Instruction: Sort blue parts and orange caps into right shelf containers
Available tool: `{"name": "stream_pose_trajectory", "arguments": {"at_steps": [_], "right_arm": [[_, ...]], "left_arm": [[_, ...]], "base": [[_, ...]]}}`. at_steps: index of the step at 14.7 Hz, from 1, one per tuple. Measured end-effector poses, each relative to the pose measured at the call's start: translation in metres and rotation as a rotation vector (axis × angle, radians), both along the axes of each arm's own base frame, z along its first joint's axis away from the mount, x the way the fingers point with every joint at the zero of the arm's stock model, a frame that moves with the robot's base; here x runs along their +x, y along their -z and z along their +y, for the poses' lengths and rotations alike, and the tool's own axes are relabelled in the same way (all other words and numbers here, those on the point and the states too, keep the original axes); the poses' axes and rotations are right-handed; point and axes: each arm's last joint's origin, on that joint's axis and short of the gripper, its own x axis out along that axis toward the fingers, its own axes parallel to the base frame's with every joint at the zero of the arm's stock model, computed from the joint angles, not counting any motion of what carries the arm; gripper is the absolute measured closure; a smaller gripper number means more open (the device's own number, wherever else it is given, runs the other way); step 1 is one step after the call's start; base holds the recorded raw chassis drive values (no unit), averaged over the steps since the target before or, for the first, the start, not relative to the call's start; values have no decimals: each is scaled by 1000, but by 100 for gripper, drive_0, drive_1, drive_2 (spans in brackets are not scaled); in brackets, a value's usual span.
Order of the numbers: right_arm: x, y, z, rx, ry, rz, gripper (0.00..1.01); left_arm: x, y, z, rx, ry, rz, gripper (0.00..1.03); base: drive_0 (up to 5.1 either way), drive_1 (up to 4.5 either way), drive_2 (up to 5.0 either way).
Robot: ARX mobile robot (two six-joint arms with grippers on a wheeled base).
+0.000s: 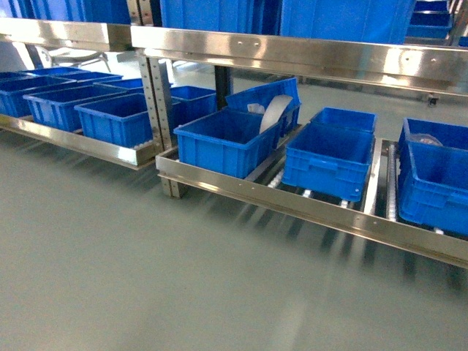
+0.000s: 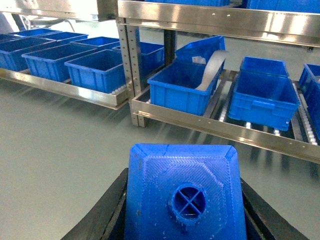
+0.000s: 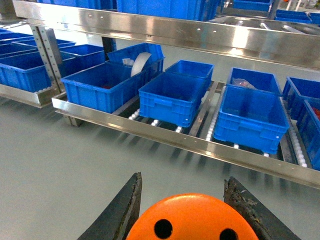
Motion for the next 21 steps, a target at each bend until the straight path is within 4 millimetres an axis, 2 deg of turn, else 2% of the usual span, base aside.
{"name": "stream_pose_trajectory", "arguments": {"at_steps": [21], "right_arm": [[0,0,0,0,0,0,59]], "left_arm": [[0,0,0,0,0,0,59]], "base": [[-163,-163,-163]]}}
